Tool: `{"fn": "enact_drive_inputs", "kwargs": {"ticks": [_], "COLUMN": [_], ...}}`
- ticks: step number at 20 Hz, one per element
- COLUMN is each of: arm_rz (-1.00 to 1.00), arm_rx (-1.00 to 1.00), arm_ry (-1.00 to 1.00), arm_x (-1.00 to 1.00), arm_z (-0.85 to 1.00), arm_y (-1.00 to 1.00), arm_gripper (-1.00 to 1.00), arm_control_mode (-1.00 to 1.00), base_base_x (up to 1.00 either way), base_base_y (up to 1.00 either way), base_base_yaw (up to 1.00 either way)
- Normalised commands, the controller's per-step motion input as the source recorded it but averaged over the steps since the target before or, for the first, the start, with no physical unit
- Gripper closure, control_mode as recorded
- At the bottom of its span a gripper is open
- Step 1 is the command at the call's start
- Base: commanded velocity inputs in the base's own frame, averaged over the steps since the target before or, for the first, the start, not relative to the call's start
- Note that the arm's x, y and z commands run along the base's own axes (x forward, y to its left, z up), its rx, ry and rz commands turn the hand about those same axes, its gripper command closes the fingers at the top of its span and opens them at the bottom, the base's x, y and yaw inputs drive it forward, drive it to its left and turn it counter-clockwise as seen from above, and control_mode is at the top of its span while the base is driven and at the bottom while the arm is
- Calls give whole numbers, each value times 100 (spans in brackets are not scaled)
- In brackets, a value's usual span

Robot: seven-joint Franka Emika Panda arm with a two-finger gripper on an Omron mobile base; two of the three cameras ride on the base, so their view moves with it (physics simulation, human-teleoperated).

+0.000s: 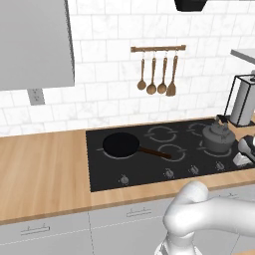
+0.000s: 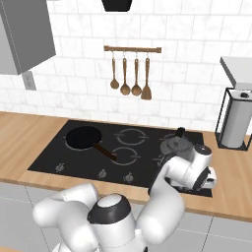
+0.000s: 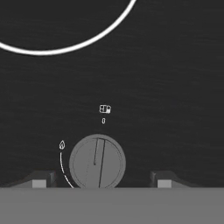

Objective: Pick the kettle from the counter and place it on a stove burner. Then turn the burner on.

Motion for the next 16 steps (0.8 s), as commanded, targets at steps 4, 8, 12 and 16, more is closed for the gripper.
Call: {"fn": "enact_drive_inputs", "kwargs": {"ticks": [4,8,12,16], "arm_rz": [0,0,0,0], "arm_rx": [0,0,0,0], "arm_ry": [0,0,0,0], "arm_x": [9,9,8,6], "arm_z": [-27,-31,-31,-27], "arm_y": [4,11,12,15], "arm_gripper": [100,100,100,100], "arm_control_mode": [-100,-100,-100,-100], "base_base_x": [0,0,0,0], "base_base_y": [0,0,0,0], "base_base_yaw": [0,0,0,0]}}
